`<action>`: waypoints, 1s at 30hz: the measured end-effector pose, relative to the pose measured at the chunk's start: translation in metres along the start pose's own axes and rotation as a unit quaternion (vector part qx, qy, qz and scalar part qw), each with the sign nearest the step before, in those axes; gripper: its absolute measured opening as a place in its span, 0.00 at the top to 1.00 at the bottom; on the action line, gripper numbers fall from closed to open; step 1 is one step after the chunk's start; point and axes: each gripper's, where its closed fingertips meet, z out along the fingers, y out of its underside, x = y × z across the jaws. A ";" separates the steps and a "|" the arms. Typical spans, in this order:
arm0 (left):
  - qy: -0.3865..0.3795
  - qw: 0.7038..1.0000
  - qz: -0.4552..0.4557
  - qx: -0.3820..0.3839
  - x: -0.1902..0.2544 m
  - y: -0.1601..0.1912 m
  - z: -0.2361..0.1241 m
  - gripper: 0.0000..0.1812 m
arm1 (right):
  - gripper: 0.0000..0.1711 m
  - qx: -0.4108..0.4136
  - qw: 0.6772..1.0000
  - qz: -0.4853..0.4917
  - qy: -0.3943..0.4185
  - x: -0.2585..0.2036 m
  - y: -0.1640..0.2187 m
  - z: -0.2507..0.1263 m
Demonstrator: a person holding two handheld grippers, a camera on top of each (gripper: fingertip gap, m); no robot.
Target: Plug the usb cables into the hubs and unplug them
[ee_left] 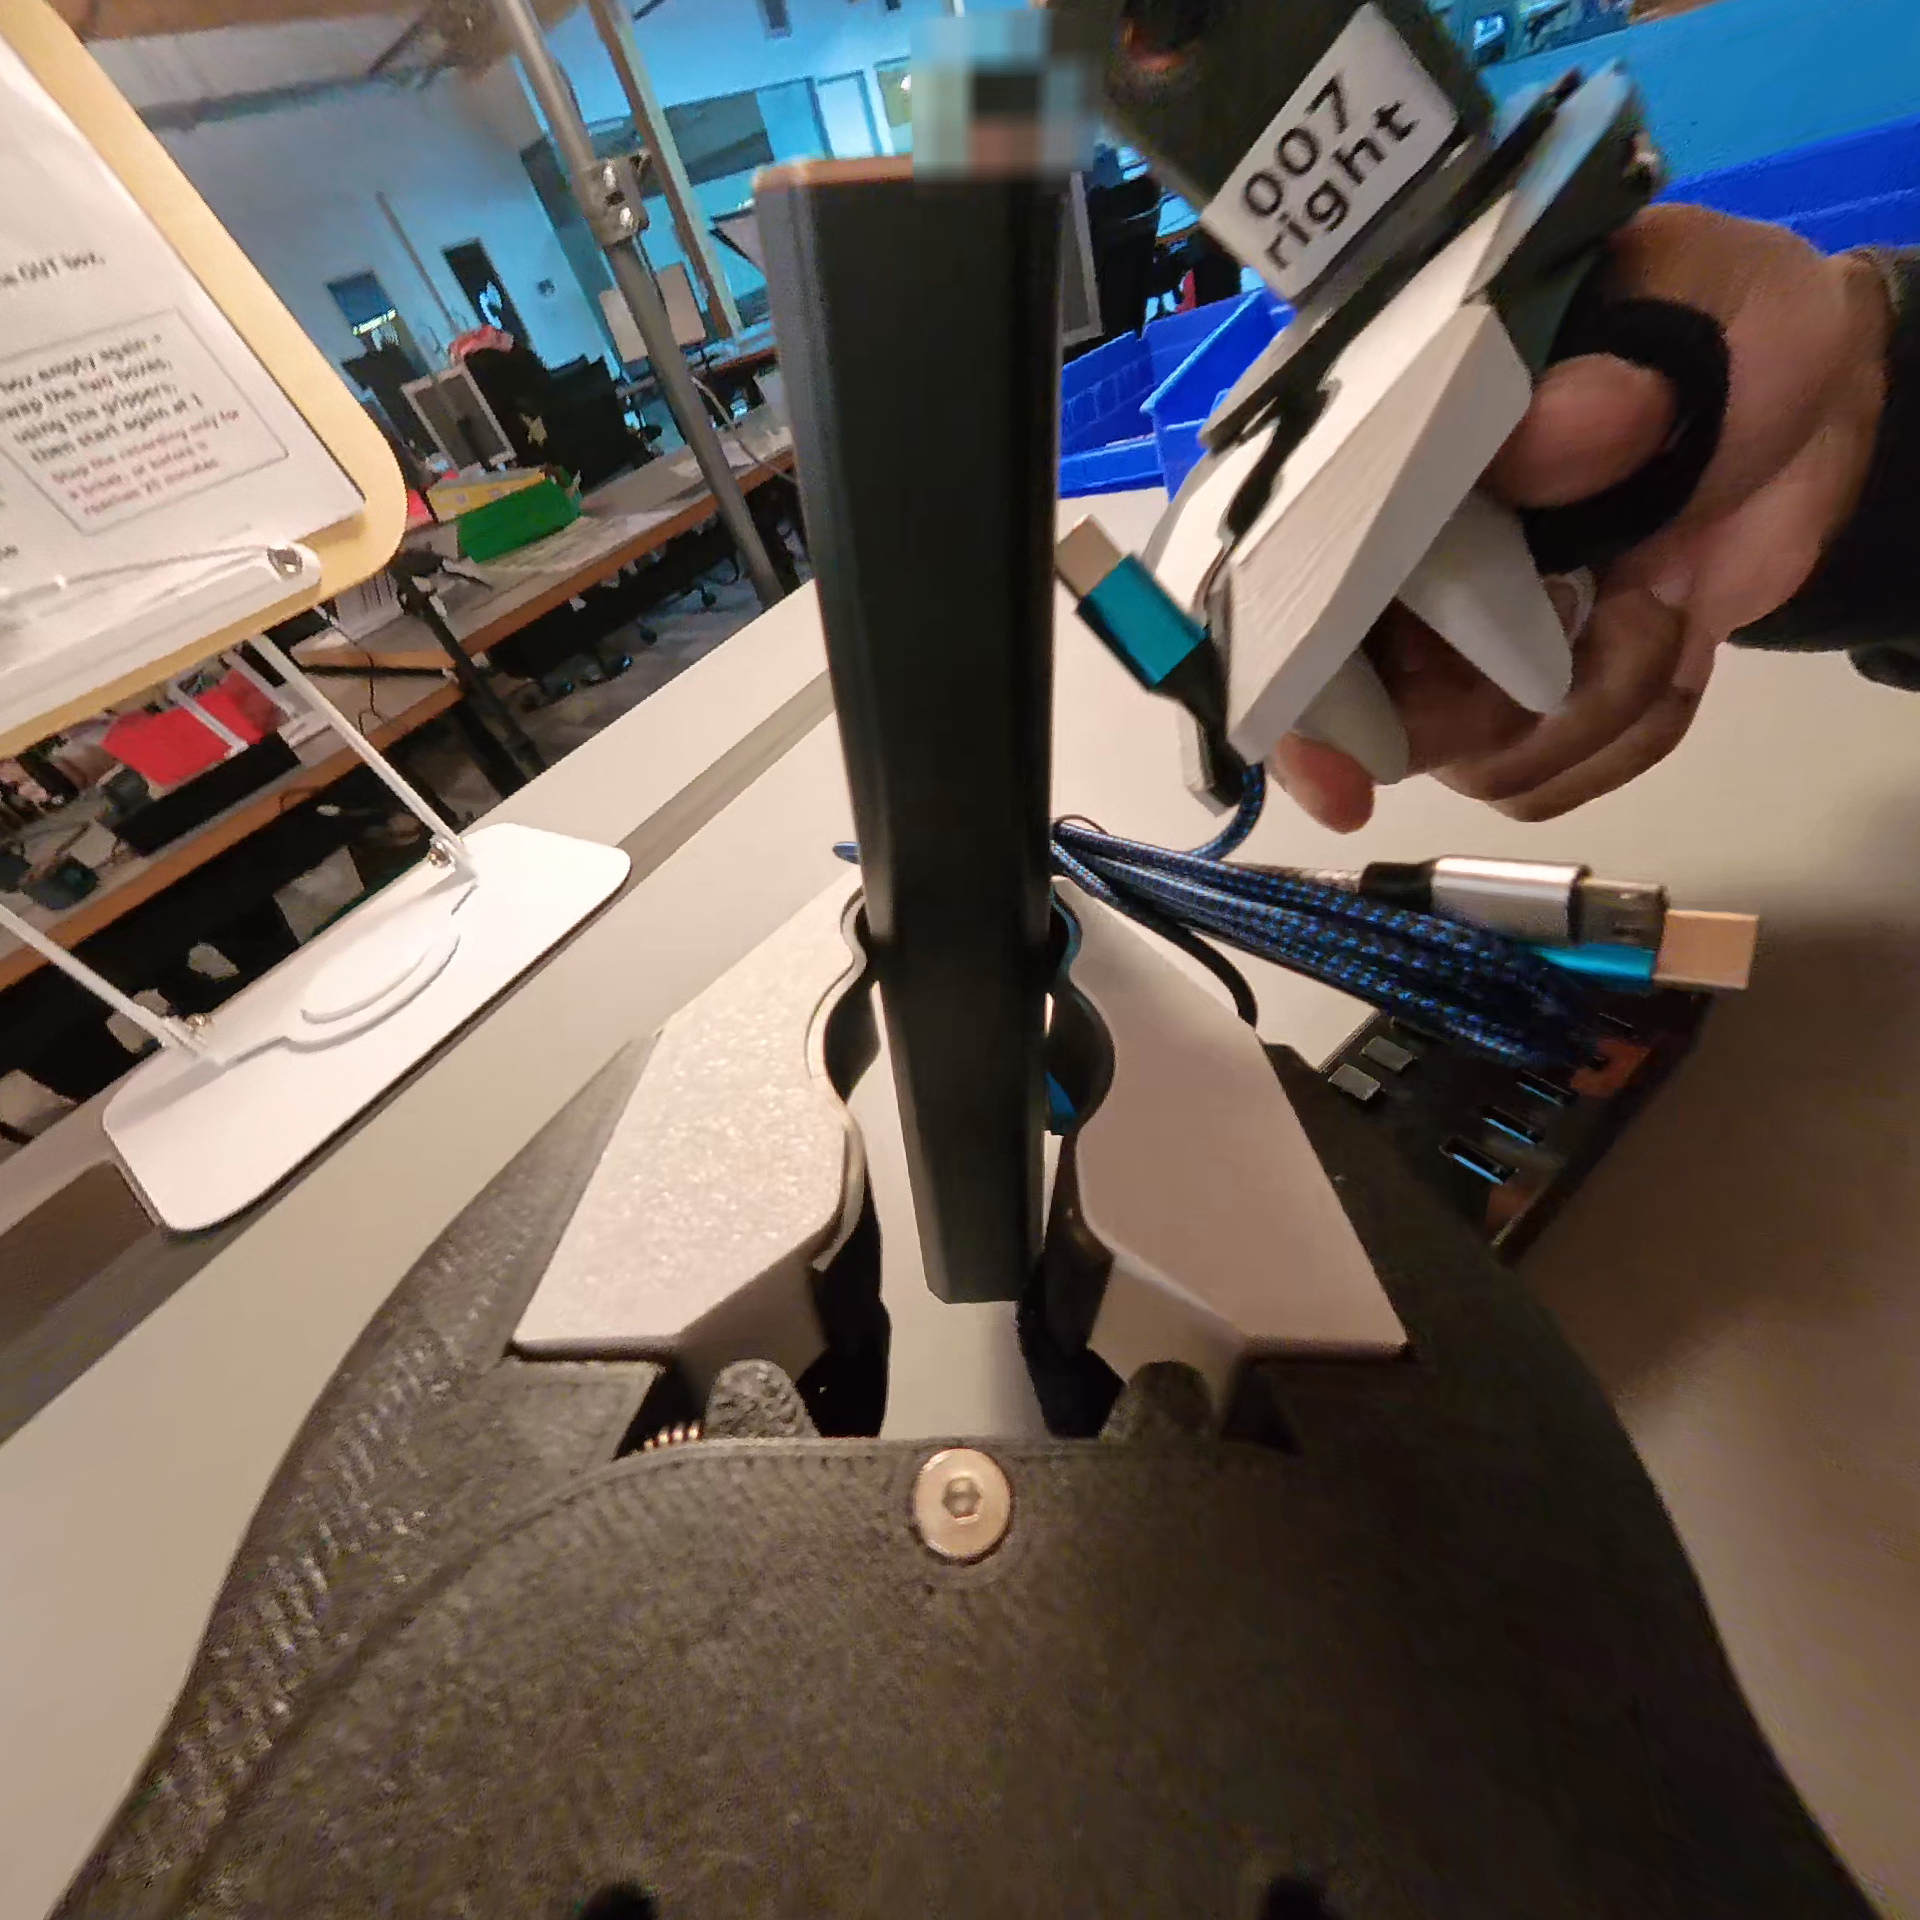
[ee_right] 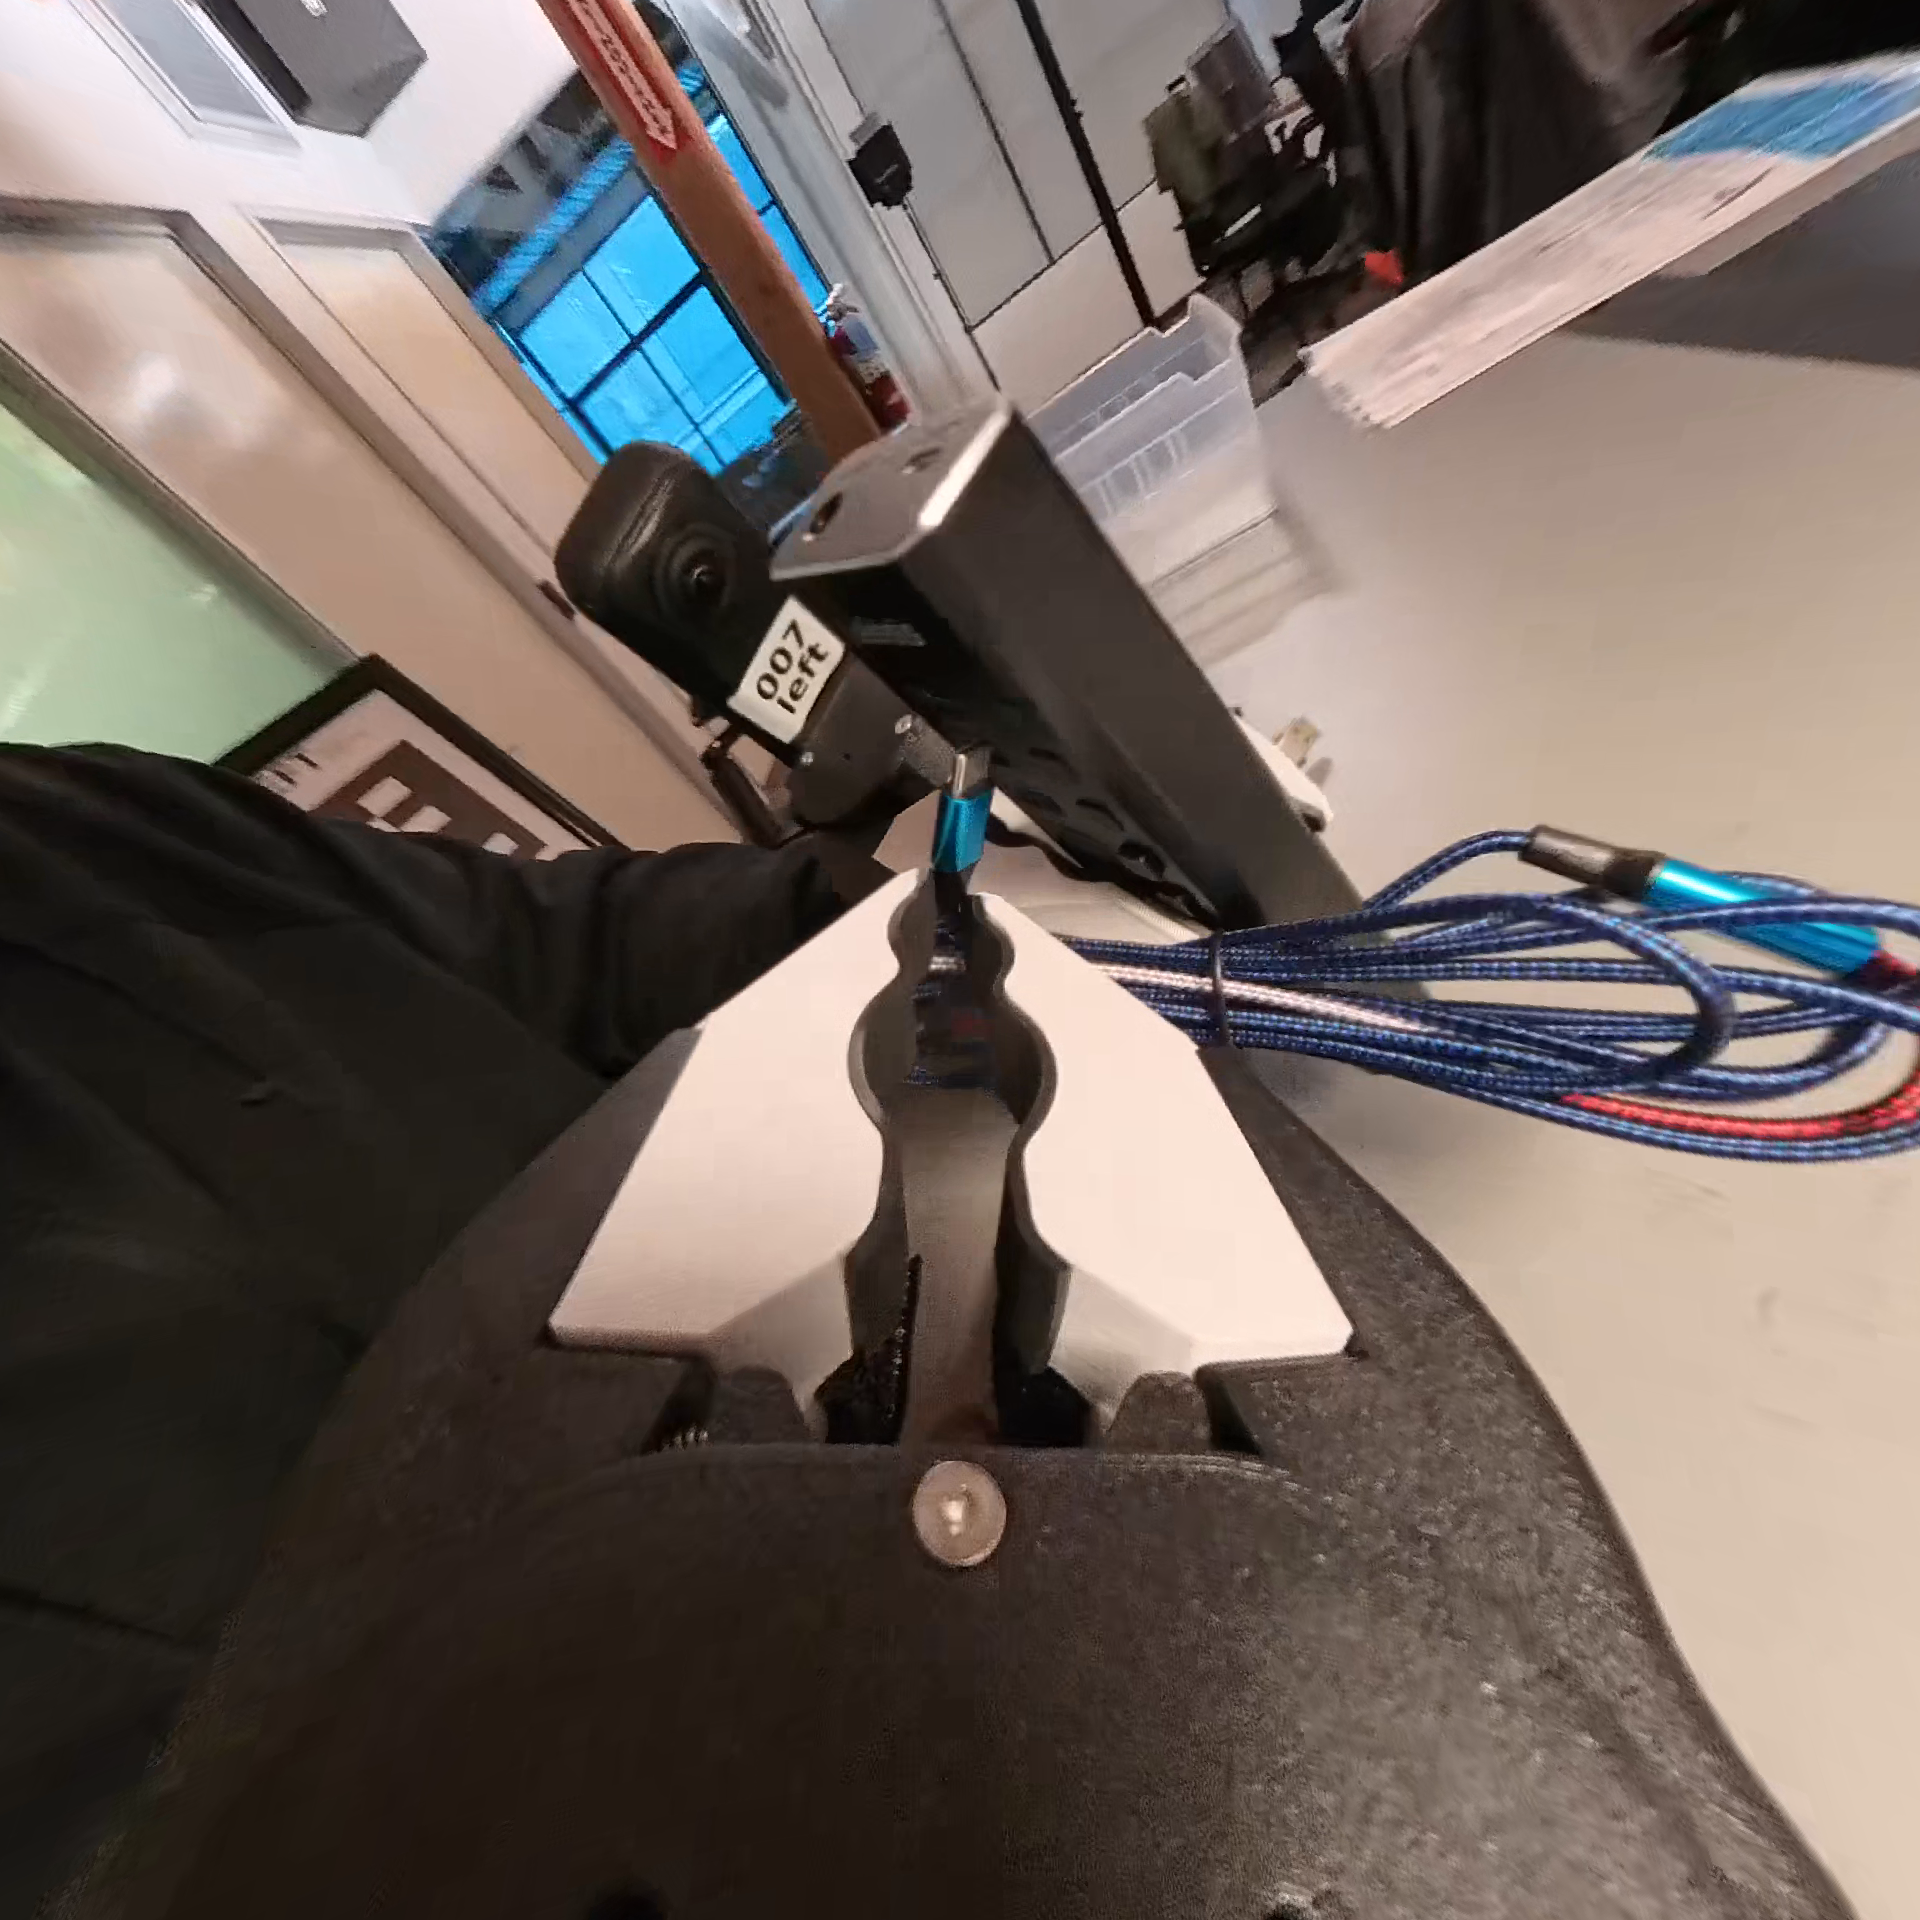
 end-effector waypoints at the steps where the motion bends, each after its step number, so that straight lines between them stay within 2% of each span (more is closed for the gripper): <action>1: 0.000 1.000 0.008 0.001 0.001 0.000 0.000 0.84 | 0.98 -0.003 1.000 0.013 -0.004 0.000 0.001 0.001; 7: -0.003 0.999 -0.011 -0.030 -0.001 0.012 0.004 0.84 | 0.98 -0.013 0.998 -0.003 0.057 0.016 0.004 0.002; 10: -0.002 0.999 -0.043 -0.028 -0.005 0.012 0.004 0.84 | 0.97 -0.001 0.990 -0.053 0.131 0.030 -0.004 -0.001; 13: 0.003 0.997 -0.072 -0.021 -0.006 0.010 0.003 0.84 | 0.98 0.004 0.970 -0.139 0.200 0.037 -0.012 -0.003; 18: 0.011 0.993 -0.119 -0.020 -0.008 0.011 0.002 0.84 | 0.98 0.031 0.933 -0.228 0.277 0.044 -0.024 -0.005; 24: 0.021 0.983 -0.180 -0.013 -0.012 0.012 0.002 0.84 | 0.97 0.079 0.893 -0.303 0.324 0.044 -0.034 -0.007; 30: 0.026 0.976 -0.215 -0.003 -0.016 0.011 0.000 0.84 | 0.96 0.121 0.870 -0.324 0.352 0.041 -0.046 -0.018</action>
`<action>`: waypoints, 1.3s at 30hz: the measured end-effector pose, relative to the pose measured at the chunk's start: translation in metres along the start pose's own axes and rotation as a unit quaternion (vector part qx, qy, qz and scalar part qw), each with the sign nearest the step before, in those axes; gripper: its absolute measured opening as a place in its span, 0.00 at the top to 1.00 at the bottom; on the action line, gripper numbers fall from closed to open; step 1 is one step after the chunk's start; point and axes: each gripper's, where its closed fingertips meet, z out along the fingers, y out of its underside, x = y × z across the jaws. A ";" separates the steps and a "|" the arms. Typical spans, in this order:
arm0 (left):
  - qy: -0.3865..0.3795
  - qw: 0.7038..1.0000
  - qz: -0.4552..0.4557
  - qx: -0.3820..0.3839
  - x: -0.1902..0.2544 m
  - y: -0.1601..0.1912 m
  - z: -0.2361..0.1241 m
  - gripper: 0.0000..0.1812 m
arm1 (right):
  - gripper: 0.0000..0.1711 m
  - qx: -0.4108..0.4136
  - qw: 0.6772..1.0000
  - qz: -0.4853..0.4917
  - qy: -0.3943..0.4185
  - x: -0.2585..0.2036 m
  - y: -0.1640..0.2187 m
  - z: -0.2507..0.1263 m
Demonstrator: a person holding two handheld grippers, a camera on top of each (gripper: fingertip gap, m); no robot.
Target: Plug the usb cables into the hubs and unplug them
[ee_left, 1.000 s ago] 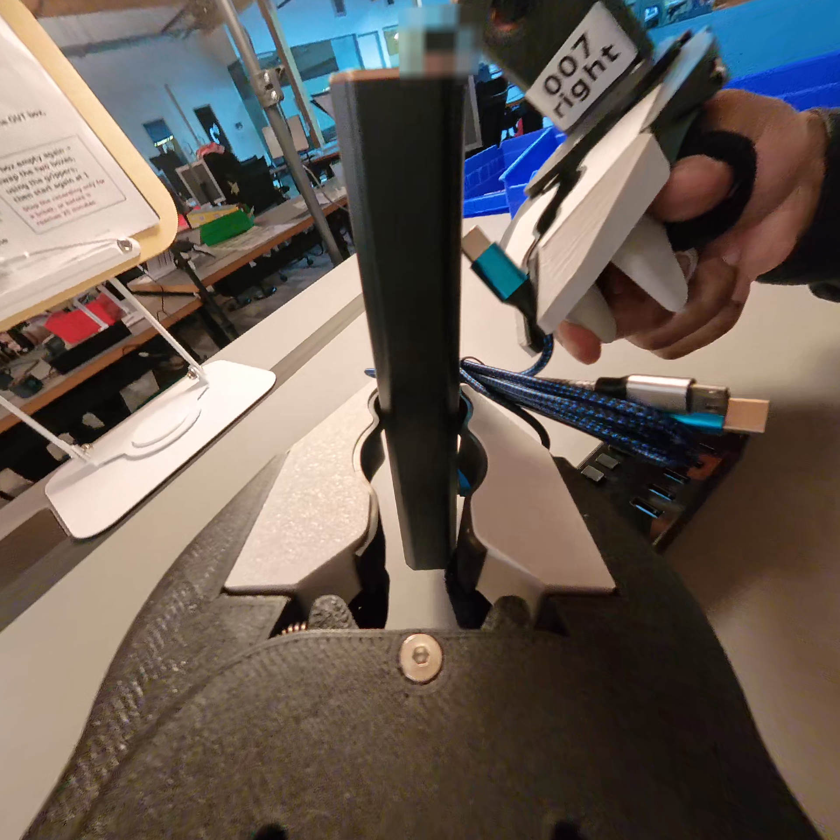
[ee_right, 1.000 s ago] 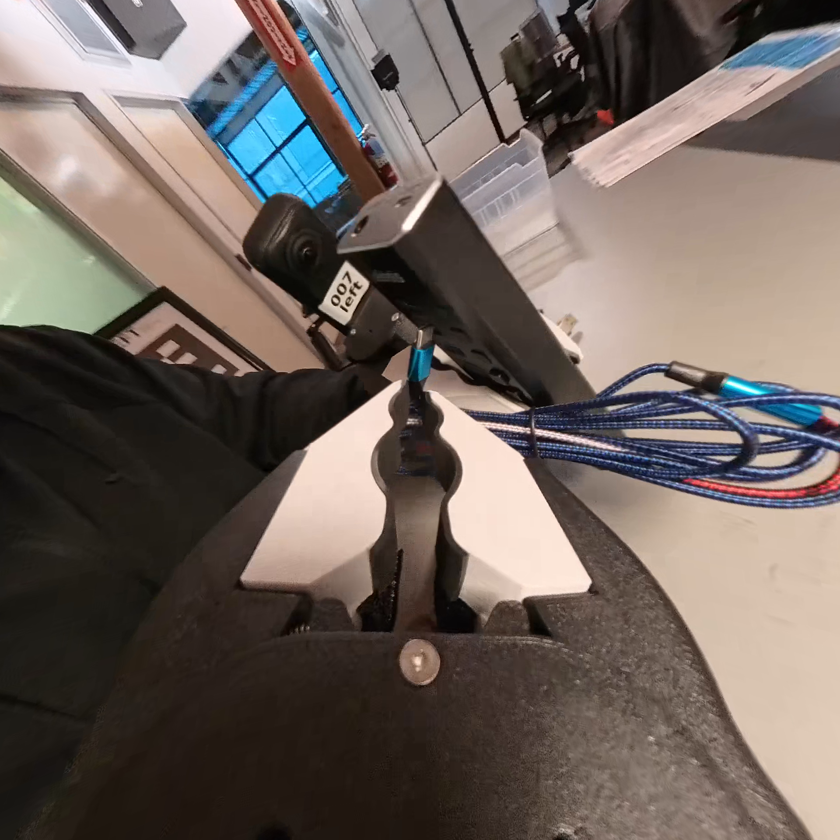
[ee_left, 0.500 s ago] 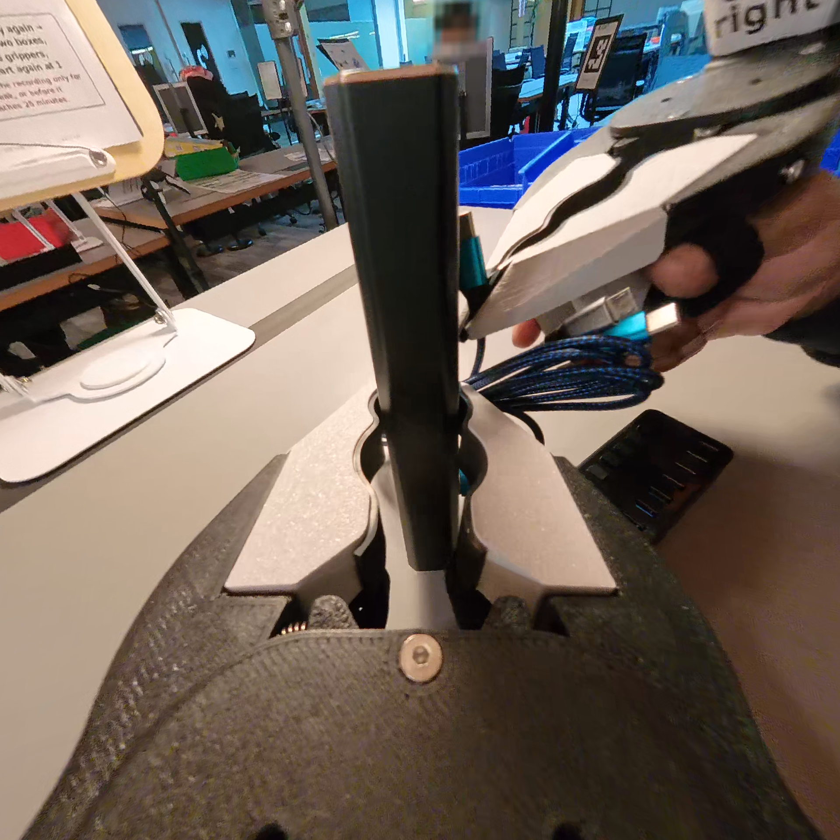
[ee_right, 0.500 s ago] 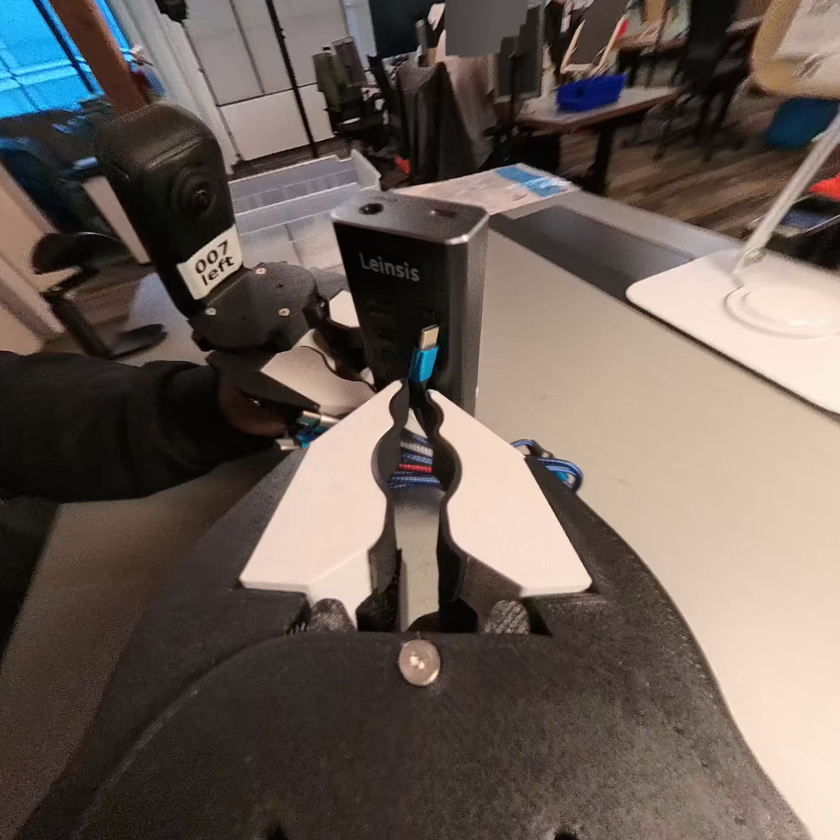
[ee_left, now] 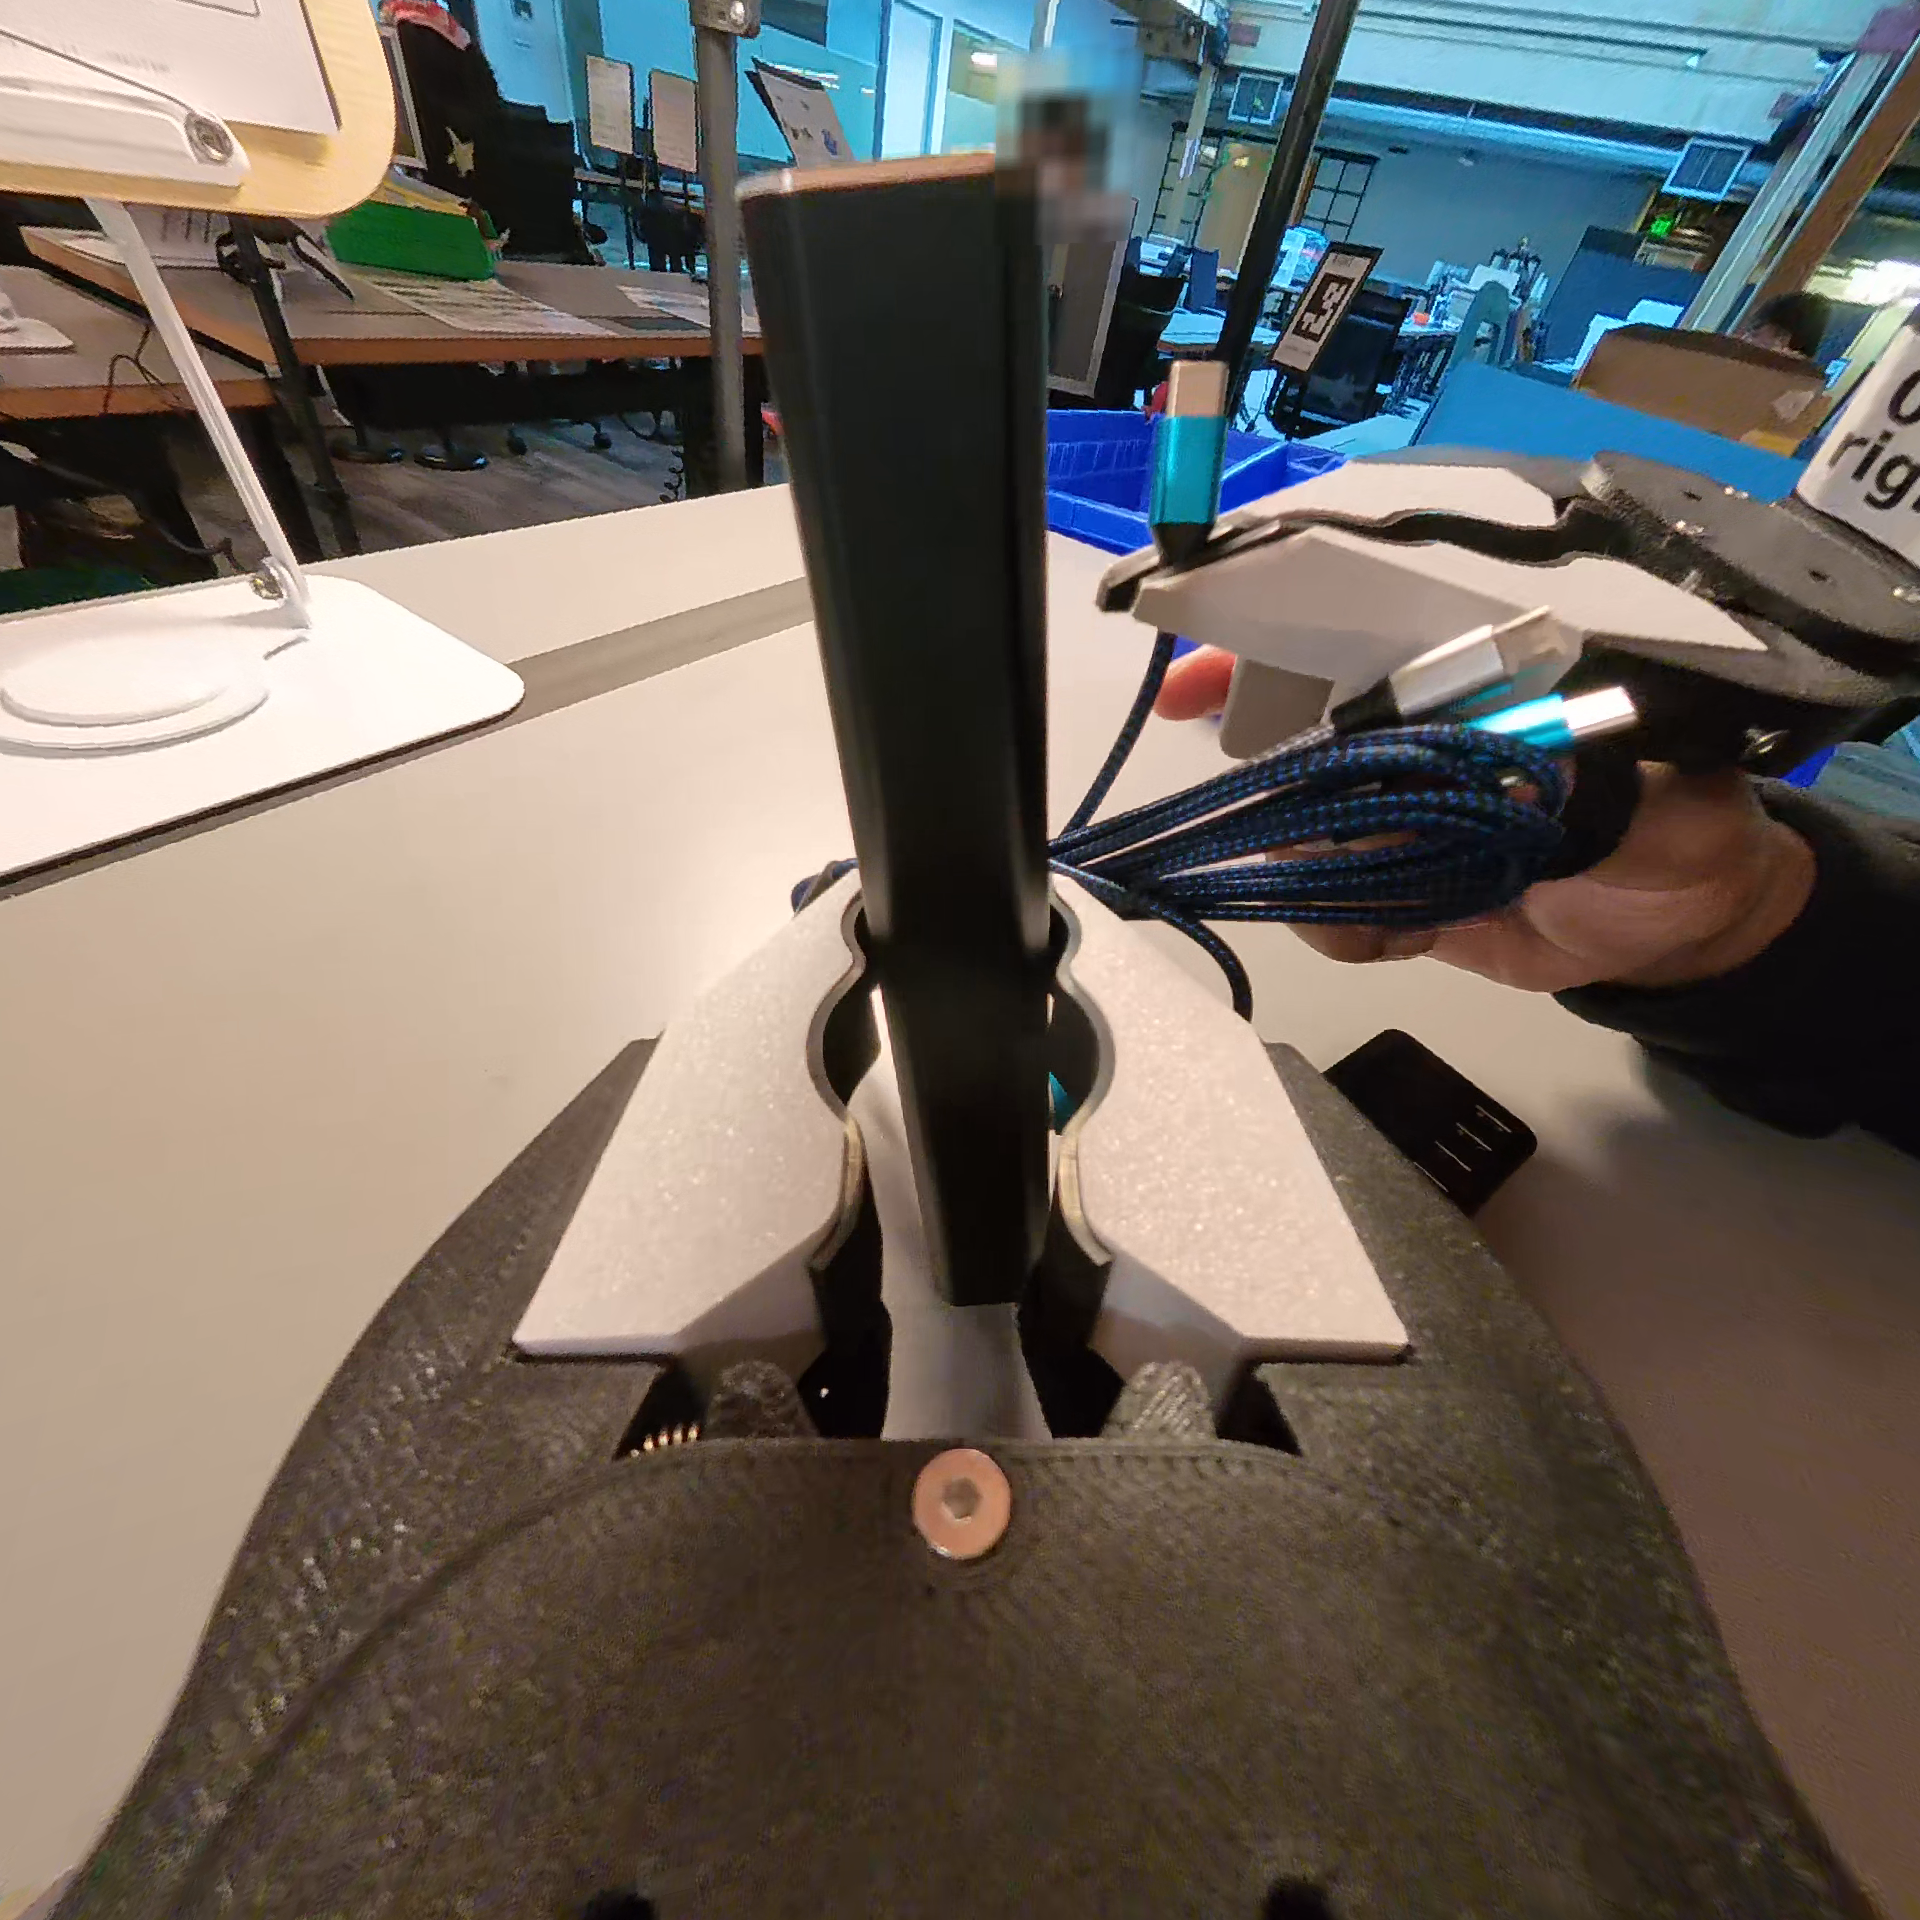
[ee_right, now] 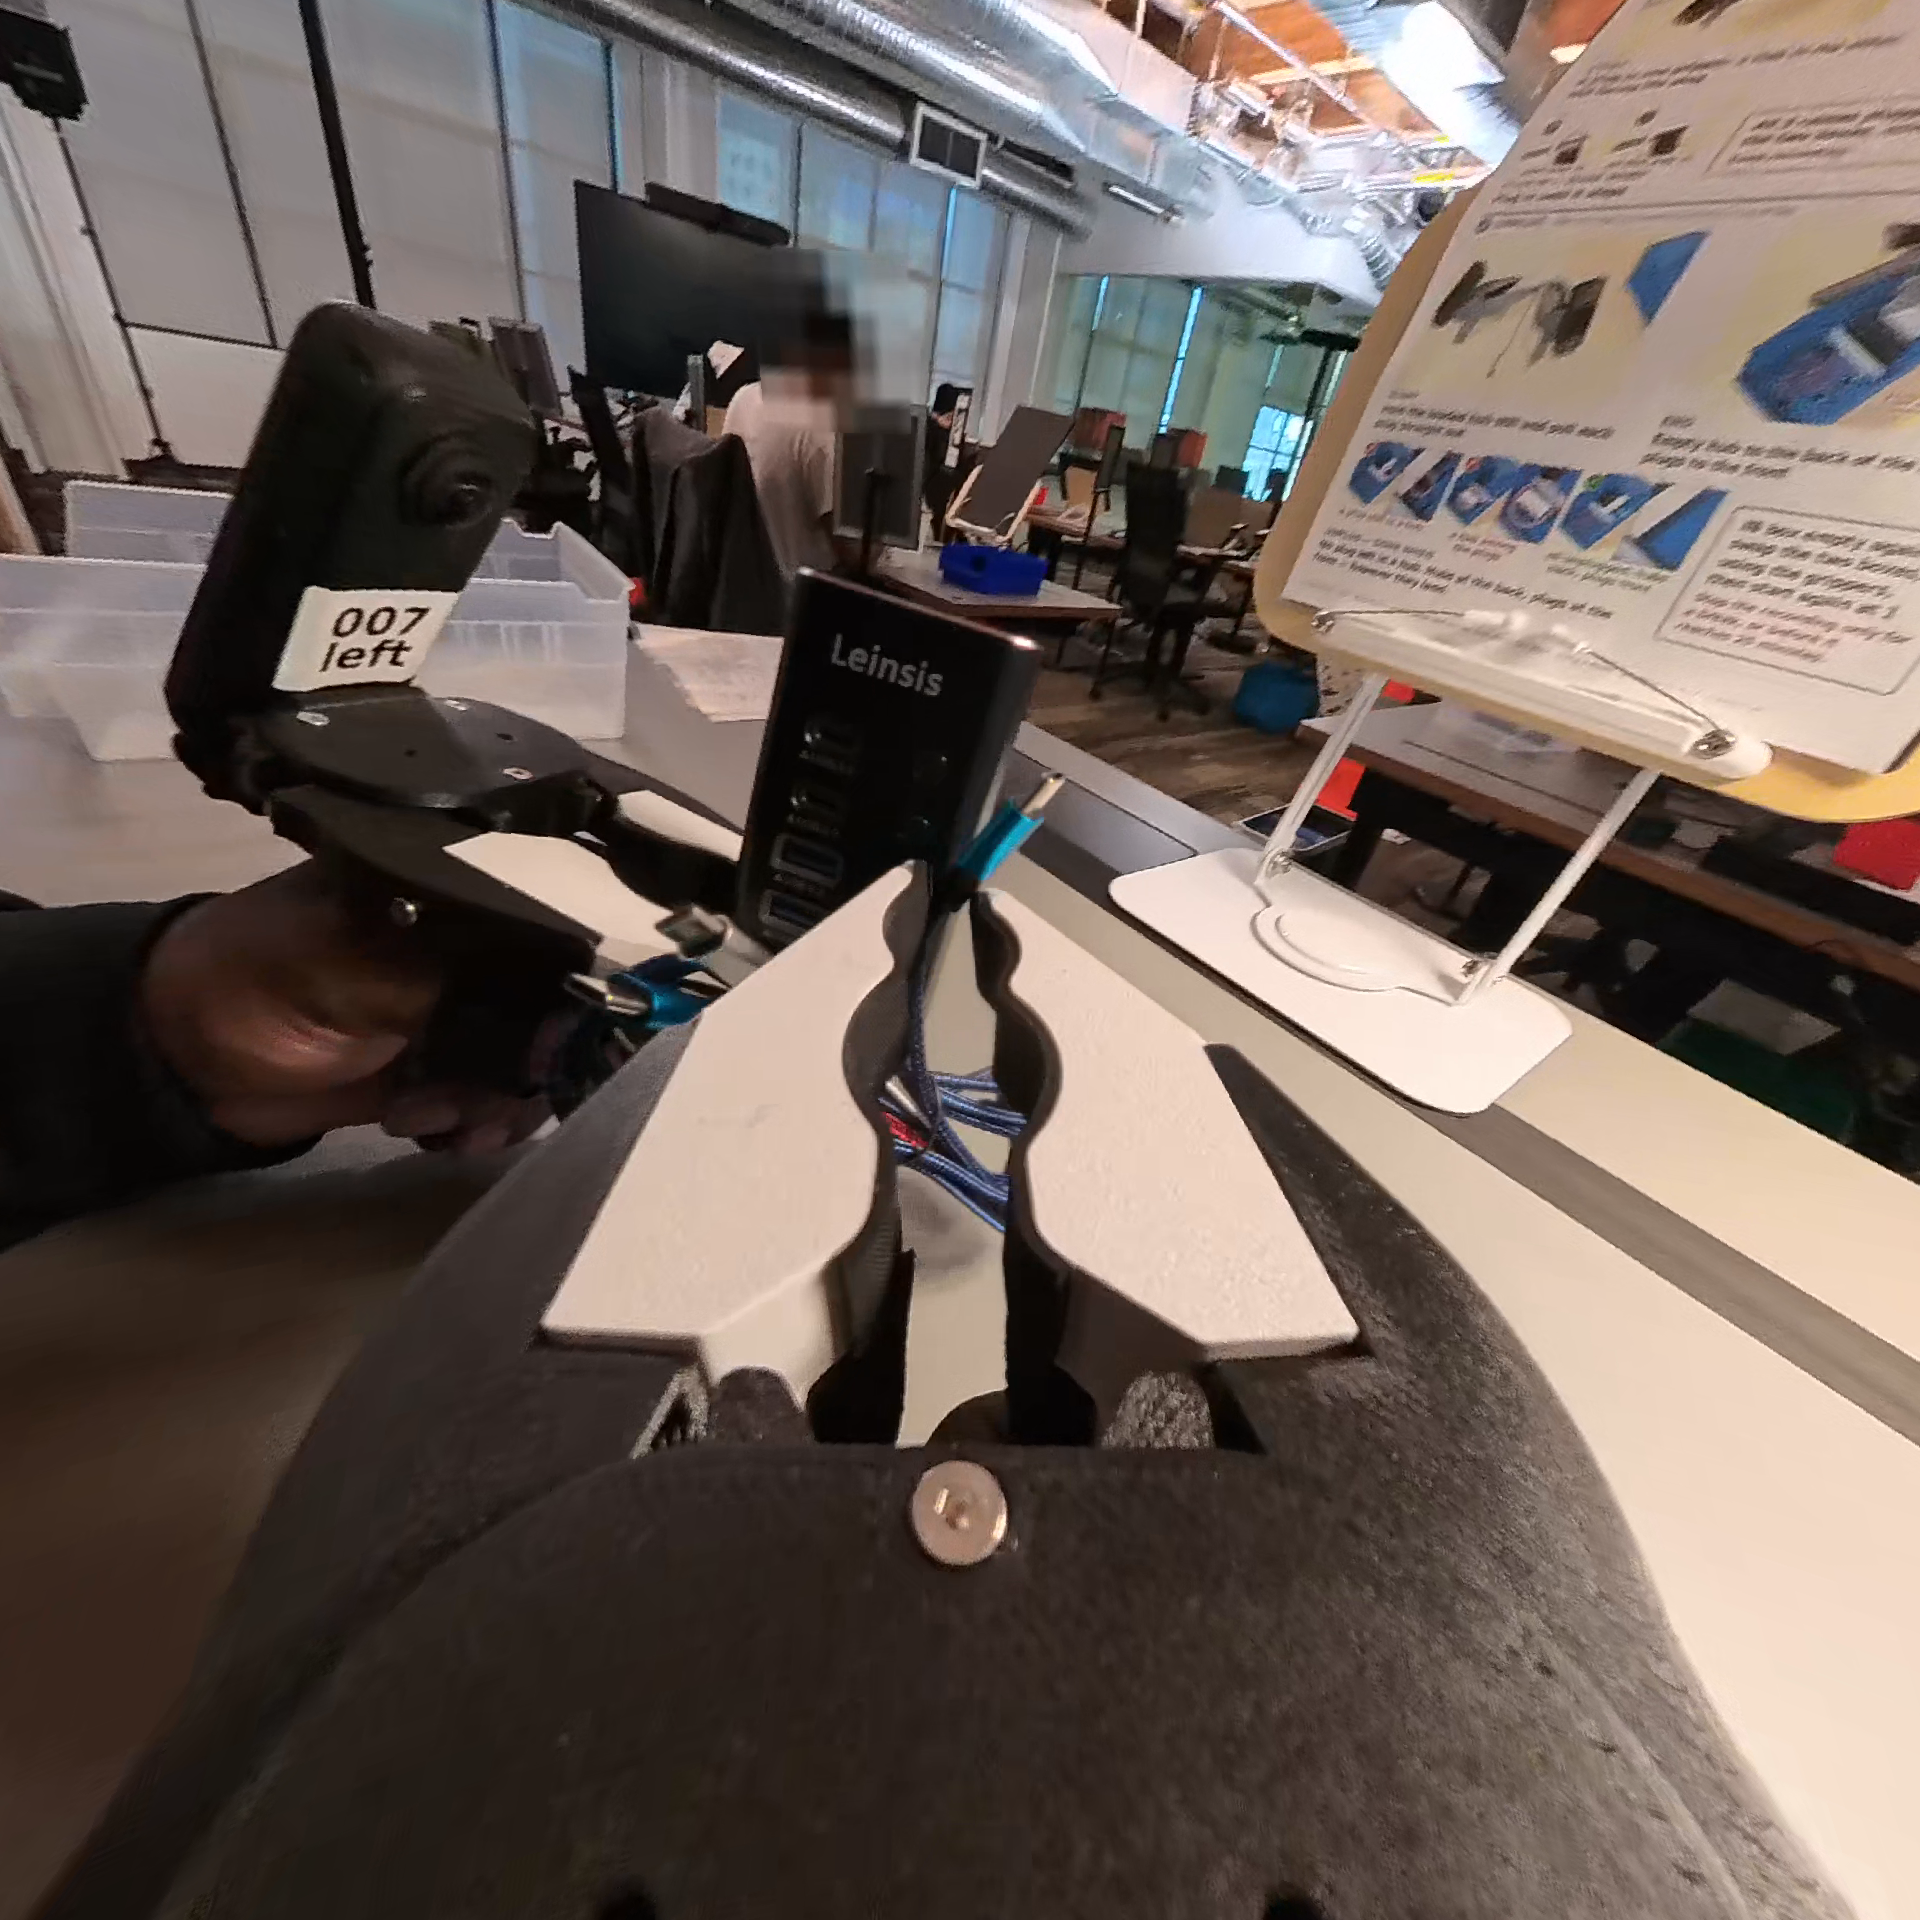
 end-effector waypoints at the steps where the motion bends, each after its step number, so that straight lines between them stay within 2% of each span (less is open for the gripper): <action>1: 0.000 1.000 0.001 0.000 0.000 0.000 0.000 0.84 | 0.95 0.000 1.000 -0.003 0.008 0.002 0.000 0.000; 7: 0.008 1.000 -0.002 -0.001 0.004 0.000 0.001 0.84 | 0.94 0.012 0.998 -0.033 0.056 0.010 -0.002 -0.002; 12: 0.010 1.000 -0.007 0.003 0.003 -0.001 0.001 0.84 | 0.95 0.058 0.993 -0.064 0.074 0.006 -0.018 -0.009; 15: 0.013 1.000 -0.003 0.009 0.003 -0.002 0.000 0.84 | 0.96 0.086 0.996 -0.038 -0.005 -0.014 -0.028 -0.011; 17: 0.014 1.000 0.009 0.014 0.004 -0.004 -0.001 0.84 | 0.97 0.088 0.990 0.021 -0.108 -0.035 -0.031 -0.013; 20: 0.010 0.999 0.033 0.025 0.003 -0.008 -0.003 0.84 | 0.97 0.079 0.956 0.154 -0.235 -0.051 -0.037 -0.021; 22: 0.011 0.998 0.049 0.030 0.003 -0.010 -0.004 0.84 | 0.97 0.051 0.919 0.252 -0.299 -0.054 -0.037 -0.023; 26: 0.024 0.996 0.086 0.023 0.011 -0.007 -0.002 0.84 | 0.98 -0.024 0.845 0.379 -0.377 -0.065 -0.024 -0.024; 31: 0.020 0.990 0.142 0.003 0.020 0.002 0.004 0.84 | 0.98 -0.088 0.823 0.432 -0.359 -0.071 -0.005 -0.014; 39: 0.004 0.988 0.151 0.034 0.015 -0.007 -0.002 0.84 | 0.98 -0.079 0.806 0.463 -0.359 -0.069 -0.012 -0.016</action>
